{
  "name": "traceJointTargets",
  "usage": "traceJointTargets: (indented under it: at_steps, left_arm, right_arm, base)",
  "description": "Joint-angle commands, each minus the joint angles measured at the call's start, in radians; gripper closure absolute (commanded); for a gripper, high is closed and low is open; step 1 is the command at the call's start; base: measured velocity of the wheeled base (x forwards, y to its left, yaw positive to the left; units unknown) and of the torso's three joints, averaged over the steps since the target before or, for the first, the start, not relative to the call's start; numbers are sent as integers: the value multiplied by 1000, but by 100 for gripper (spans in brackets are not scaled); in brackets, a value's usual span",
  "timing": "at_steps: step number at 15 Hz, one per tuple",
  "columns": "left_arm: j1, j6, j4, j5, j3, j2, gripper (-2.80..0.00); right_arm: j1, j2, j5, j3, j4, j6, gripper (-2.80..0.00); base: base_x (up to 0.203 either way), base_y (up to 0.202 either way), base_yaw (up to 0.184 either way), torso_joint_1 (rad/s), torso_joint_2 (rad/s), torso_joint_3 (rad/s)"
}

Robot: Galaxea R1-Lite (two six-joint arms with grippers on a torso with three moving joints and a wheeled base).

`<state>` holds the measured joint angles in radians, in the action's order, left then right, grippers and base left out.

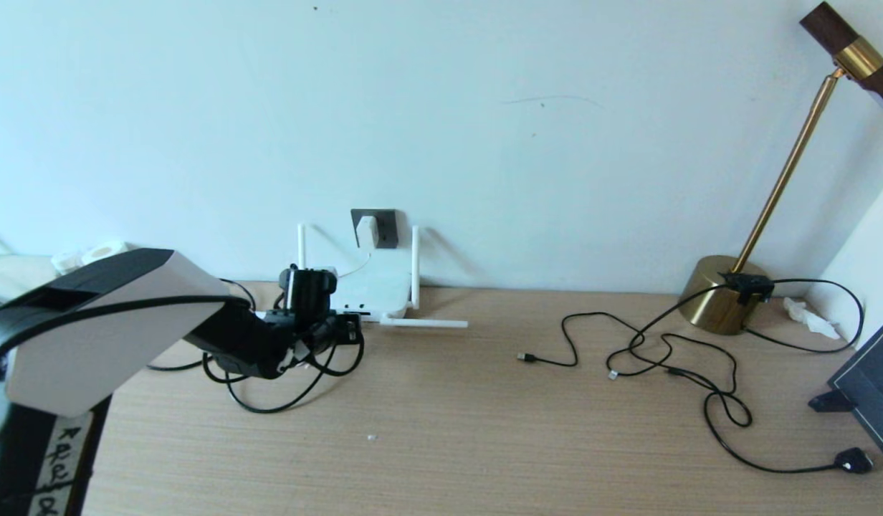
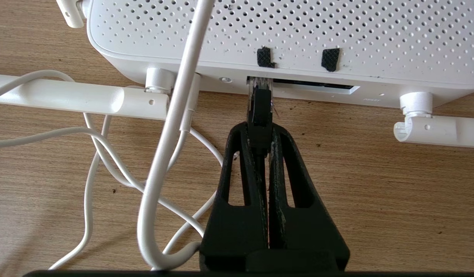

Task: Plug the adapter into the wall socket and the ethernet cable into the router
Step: Plug cable into router interface

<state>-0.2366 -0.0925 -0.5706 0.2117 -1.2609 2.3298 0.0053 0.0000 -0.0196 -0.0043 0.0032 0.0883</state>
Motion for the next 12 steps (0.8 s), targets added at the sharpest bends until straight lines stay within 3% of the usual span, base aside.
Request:
traceJointTargets:
  at_steps: [1, 12]
  left_arm:
    - [0, -1, -5, 2, 4, -4, 0]
    - [-6, -1, -8, 3, 21, -13, 0]
  right_arm:
    - [1, 2, 0, 0, 0, 1, -280]
    - [1, 2, 0, 0, 0, 1, -280]
  base:
    - [0, 0, 0, 0, 0, 0]
    - [0, 0, 0, 0, 0, 0]
